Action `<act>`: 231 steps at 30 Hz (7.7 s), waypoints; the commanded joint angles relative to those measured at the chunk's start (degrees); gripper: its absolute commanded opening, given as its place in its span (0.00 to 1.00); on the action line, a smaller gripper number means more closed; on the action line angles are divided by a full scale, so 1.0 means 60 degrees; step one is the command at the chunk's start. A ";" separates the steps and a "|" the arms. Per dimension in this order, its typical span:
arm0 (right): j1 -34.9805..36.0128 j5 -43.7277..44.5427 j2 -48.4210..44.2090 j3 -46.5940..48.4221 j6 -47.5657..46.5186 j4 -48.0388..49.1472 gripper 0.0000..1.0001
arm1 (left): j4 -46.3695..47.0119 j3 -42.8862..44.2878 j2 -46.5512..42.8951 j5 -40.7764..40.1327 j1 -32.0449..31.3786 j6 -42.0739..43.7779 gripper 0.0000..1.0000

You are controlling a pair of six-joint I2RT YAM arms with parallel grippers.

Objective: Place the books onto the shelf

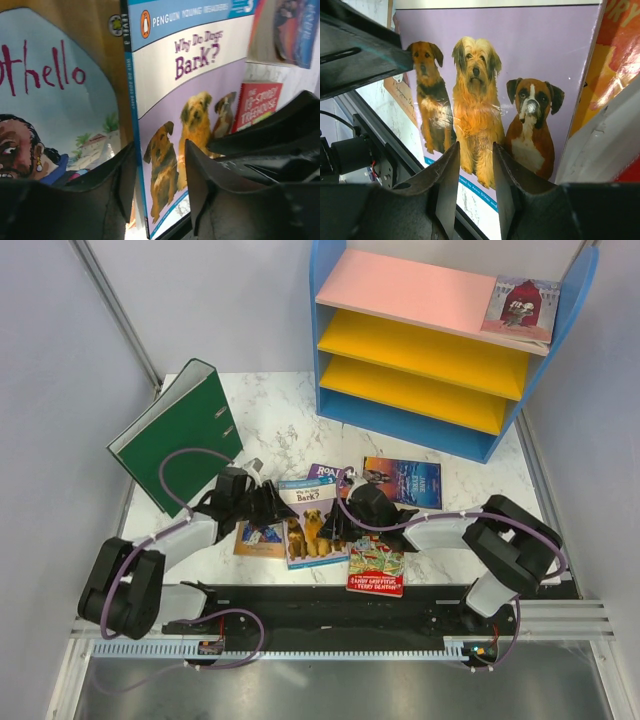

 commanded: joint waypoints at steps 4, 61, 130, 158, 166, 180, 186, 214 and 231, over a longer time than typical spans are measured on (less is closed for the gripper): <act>0.0031 -0.0154 0.0489 0.0206 -0.0064 0.0224 0.40 | 0.1685 -0.0358 -0.1824 0.1338 -0.0140 -0.0236 0.40; -0.2005 0.1078 -0.7597 -0.3573 0.0477 0.1247 0.94 | 0.5378 0.3831 0.0547 0.3726 -0.1048 -0.2798 0.02; -0.2547 0.0681 -0.7291 -0.4804 0.3012 0.5586 0.98 | 1.0946 0.5648 0.4415 0.3772 -0.0828 -0.7062 0.02; -0.2972 0.1617 -0.8371 -0.4746 0.2132 0.4591 0.98 | 1.0668 0.4535 0.3873 0.4007 -0.1414 -0.6653 0.02; -0.3002 0.1400 -0.8988 -0.4308 0.2074 0.3580 0.83 | 1.0449 0.4300 0.3946 0.3787 -0.1429 -0.6360 0.02; -0.2987 0.0212 -0.8562 -0.3368 0.1957 0.2087 0.64 | 0.9701 0.5808 0.4868 0.3582 -0.1399 -0.6139 0.02; -0.2987 0.0987 -0.9339 -0.3603 0.1928 0.1192 0.35 | 1.0037 0.5810 0.5132 0.3611 -0.1399 -0.6374 0.02; -0.3148 0.0887 -0.7583 -0.0279 -0.0956 -0.1049 0.00 | -0.0214 0.4916 -0.0458 0.0609 -0.1487 0.1006 0.75; -0.3558 -0.1339 -0.4946 0.2401 -0.2172 -0.1004 0.00 | -0.1315 0.1664 -0.3115 -0.0051 -0.1810 0.0847 0.82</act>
